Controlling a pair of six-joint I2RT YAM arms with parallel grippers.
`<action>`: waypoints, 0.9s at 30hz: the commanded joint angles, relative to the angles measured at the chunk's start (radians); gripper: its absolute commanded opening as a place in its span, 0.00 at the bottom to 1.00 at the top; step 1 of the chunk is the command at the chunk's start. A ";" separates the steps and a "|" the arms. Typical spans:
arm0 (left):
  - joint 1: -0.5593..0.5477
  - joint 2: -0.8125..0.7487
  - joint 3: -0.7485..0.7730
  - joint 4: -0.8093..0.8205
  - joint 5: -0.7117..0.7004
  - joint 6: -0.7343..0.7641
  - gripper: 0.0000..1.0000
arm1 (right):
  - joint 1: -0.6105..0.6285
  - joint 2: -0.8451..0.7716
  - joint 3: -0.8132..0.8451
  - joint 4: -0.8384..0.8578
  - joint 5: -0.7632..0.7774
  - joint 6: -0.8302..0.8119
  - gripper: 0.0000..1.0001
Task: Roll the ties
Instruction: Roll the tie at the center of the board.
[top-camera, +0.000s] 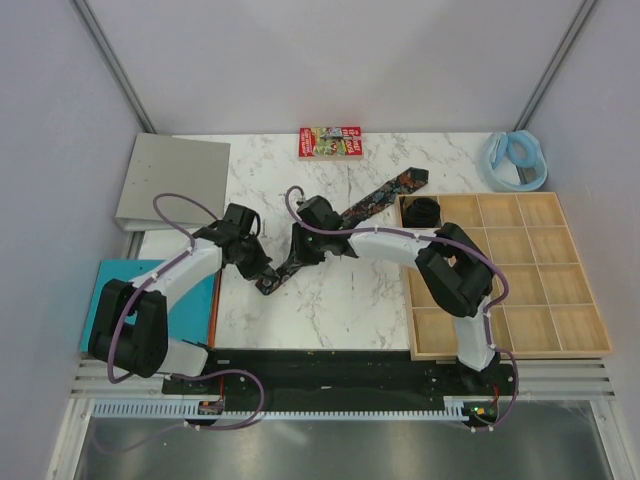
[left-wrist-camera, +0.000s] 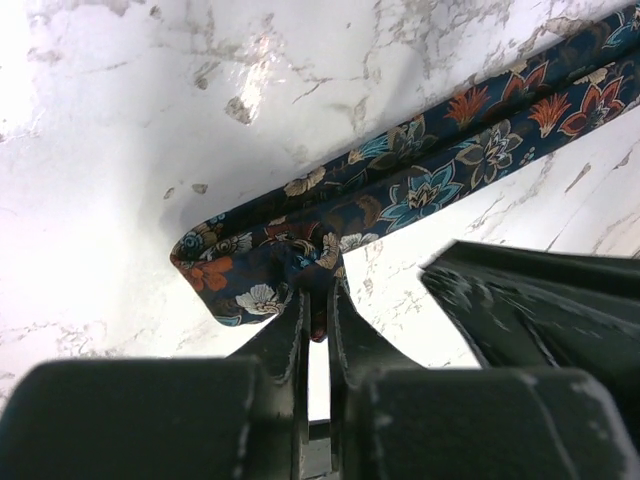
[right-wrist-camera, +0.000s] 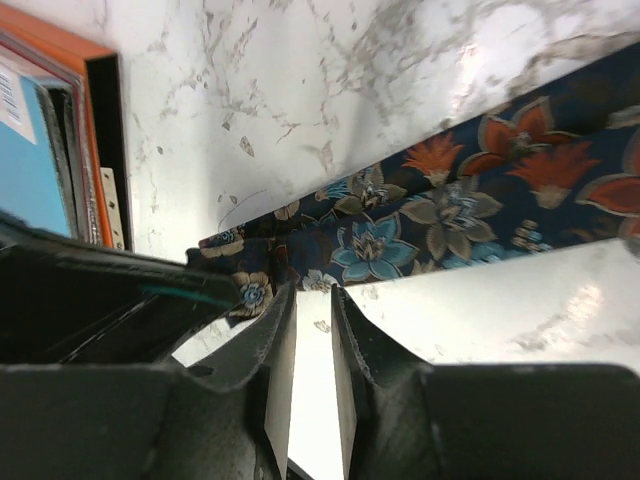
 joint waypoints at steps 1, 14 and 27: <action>-0.022 0.038 0.063 0.027 -0.039 0.018 0.12 | -0.016 -0.102 -0.048 -0.001 0.018 -0.031 0.28; -0.100 -0.011 0.113 -0.010 -0.088 0.009 0.71 | -0.016 -0.195 -0.096 0.013 0.003 -0.039 0.29; -0.050 -0.232 0.103 -0.179 -0.219 0.050 0.70 | -0.008 -0.129 -0.036 0.134 -0.164 0.055 0.27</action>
